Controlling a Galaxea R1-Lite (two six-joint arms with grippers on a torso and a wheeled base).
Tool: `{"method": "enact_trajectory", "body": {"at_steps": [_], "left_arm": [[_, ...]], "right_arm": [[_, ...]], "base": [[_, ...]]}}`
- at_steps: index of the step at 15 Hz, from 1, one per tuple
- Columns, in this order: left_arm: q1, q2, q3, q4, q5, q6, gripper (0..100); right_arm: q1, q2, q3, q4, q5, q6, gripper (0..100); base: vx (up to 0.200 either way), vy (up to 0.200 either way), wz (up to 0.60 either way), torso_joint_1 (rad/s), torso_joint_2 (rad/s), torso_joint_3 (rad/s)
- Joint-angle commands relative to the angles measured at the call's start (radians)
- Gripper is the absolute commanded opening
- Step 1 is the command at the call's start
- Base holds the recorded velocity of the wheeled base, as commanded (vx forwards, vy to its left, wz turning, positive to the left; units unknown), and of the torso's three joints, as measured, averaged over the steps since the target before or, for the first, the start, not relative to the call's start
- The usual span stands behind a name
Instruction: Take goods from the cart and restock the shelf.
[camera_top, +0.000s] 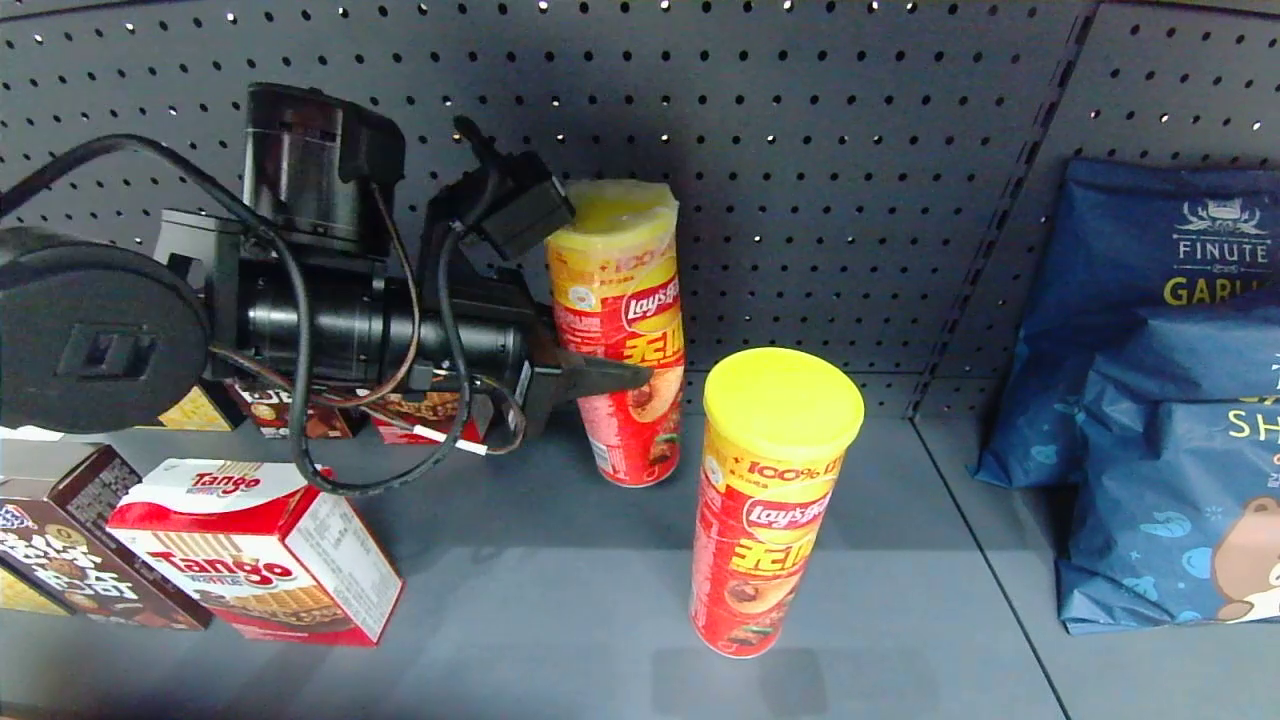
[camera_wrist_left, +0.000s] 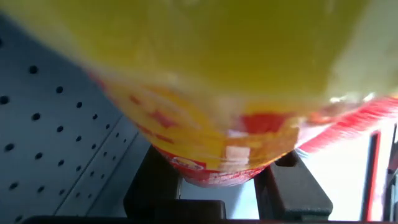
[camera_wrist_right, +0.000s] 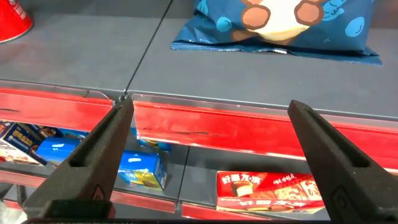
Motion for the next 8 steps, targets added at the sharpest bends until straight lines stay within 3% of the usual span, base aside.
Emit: {"method": "enact_trajectory", "body": {"at_steps": [1, 4, 5, 7, 8], "left_arm": [[-0.001, 0.037, -0.016, 0.000, 0.000, -0.001, 0], [-0.010, 0.080, -0.058, 0.000, 0.000, 0.005, 0], [-0.009, 0.095, -0.070, 0.003, -0.002, 0.025, 0], [-0.010, 0.111, -0.082, 0.006, -0.002, 0.032, 0], [-0.012, 0.121, -0.089, 0.006, -0.023, 0.032, 0]], "right_arm": [[0.000, 0.003, 0.000, -0.001, 0.001, 0.000, 100], [0.000, 0.003, 0.000, -0.001, -0.001, 0.000, 100], [0.000, 0.003, 0.000, -0.001, 0.001, 0.000, 100], [0.000, 0.003, 0.000, -0.001, 0.001, 0.000, 100], [0.000, 0.003, 0.000, -0.001, 0.001, 0.000, 100]], "base": [[0.000, 0.000, 0.00, 0.000, 0.00, 0.000], [0.000, 0.000, 0.00, 0.000, 0.00, 0.000], [0.000, 0.000, 0.00, 0.000, 0.00, 0.000], [0.000, 0.000, 0.00, 0.000, 0.00, 0.000], [0.000, 0.000, 0.00, 0.000, 0.00, 0.000]]}}
